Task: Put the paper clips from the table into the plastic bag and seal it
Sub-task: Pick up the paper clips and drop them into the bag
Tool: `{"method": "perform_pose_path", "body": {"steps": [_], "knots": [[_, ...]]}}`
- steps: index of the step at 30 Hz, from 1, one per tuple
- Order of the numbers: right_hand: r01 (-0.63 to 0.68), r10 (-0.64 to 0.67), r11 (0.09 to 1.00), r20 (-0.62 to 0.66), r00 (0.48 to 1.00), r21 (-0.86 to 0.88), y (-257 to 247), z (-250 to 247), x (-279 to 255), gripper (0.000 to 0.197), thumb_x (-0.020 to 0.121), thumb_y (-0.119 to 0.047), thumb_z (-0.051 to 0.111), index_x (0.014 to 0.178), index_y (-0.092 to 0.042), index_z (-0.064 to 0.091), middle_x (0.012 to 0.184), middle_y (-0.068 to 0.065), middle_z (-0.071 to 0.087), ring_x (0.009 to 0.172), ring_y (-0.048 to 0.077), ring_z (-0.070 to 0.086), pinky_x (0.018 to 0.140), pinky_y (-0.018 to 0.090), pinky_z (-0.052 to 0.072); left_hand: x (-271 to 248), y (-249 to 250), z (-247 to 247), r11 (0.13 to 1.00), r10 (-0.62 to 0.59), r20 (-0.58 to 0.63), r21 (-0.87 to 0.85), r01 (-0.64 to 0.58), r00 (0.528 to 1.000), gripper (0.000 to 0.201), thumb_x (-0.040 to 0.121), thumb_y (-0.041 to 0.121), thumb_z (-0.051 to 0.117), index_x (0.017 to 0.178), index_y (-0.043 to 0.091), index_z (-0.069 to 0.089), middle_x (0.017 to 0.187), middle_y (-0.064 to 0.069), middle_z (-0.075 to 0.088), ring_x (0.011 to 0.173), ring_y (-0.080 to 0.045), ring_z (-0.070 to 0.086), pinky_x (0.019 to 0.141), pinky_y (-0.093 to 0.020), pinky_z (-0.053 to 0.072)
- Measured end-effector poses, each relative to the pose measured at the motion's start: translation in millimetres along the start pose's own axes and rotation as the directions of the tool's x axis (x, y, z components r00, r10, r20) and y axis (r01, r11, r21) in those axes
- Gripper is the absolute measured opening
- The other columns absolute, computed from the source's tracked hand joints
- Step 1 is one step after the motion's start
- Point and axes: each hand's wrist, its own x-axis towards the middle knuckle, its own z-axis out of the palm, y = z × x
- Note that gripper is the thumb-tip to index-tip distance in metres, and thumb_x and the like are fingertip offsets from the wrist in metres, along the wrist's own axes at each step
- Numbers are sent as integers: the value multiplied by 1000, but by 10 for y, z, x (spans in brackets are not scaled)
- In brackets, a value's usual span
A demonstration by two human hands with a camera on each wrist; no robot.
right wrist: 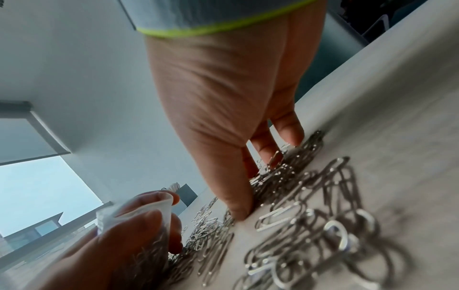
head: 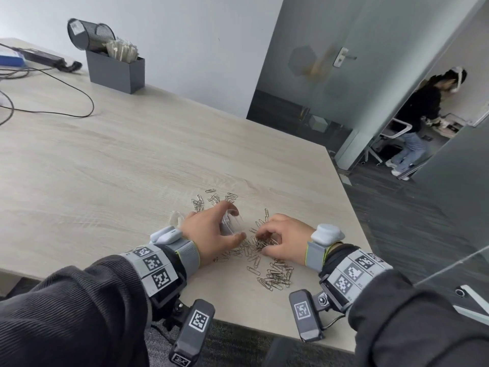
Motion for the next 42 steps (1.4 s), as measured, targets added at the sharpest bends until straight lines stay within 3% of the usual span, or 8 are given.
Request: {"method": "perform_pose_path", "body": {"steps": [7, 14, 21, 27, 31, 35, 39, 42], "knots": [[-40, 45, 997, -85, 995, 60, 8, 49, -10, 20, 77, -20, 67, 93, -31, 70, 96, -9, 61, 86, 7, 56, 83, 27, 48, 17, -36, 21, 1000, 2, -8, 22, -2, 1000, 53, 68, 69, 56, 112, 40, 51, 84, 12, 71, 69, -2, 55, 91, -31, 42], [-181, 220, 960, -177, 959, 212, 42, 7, -6, 18, 77, -15, 64, 78, -32, 70, 83, -8, 69, 61, 4, 54, 55, 13, 40, 19, -36, 27, 999, 24, -37, 34, -23, 999, 44, 78, 58, 68, 114, 39, 52, 84, 13, 70, 69, -2, 53, 92, -31, 40], [-74, 263, 753, -197, 944, 654, -87, -64, 35, 19, 80, -2, 63, 77, -19, 69, 61, -2, 57, 48, 14, 51, 47, 29, 47, 19, -18, 22, 999, 26, -27, 46, -25, 999, 48, 76, 62, 65, 116, 38, 51, 88, 11, 71, 76, -9, 56, 95, -31, 40], [60, 95, 643, -158, 983, 764, -480, -90, 112, 23, 82, 0, 64, 78, -22, 70, 65, -3, 58, 52, 13, 53, 42, 25, 44, 7, 7, 2, 996, 33, -16, 86, -31, 999, 52, 77, 60, 67, 120, 37, 49, 91, 10, 70, 88, -14, 65, 90, -30, 39], [75, 73, 657, -162, 984, 751, -625, -60, 198, 18, 77, -7, 65, 81, -22, 72, 66, -2, 59, 59, 24, 54, 46, 29, 44, -1, 34, 13, 991, 36, -32, 132, -31, 999, 53, 78, 58, 67, 120, 31, 49, 87, 11, 64, 95, -20, 66, 84, -29, 33], [82, 78, 643, -172, 982, 762, -684, -53, 232, 20, 82, -1, 64, 86, -20, 72, 64, -6, 60, 60, 25, 52, 46, 26, 46, 7, 41, 24, 993, 22, -35, 120, -18, 999, 48, 71, 59, 62, 108, 31, 49, 66, 14, 52, 87, -21, 66, 86, -31, 39], [87, 87, 570, -166, 982, 817, -692, -69, 195, 17, 87, 0, 63, 99, -10, 69, 77, 3, 64, 58, 11, 58, 49, 26, 50, 2, 60, 7, 990, 30, -31, 137, -25, 999, 48, 77, 56, 67, 110, 27, 49, 69, 12, 52, 87, -22, 66, 87, -33, 41], [58, 116, 541, -142, 983, 839, -670, -88, 156, 17, 93, -3, 57, 104, -9, 68, 94, 10, 69, 67, 15, 64, 56, 27, 55, -17, 76, -18, 992, 29, -36, 124, -25, 999, 51, 78, 56, 67, 118, 29, 50, 72, 13, 54, 89, -21, 66, 89, -32, 40]]}}
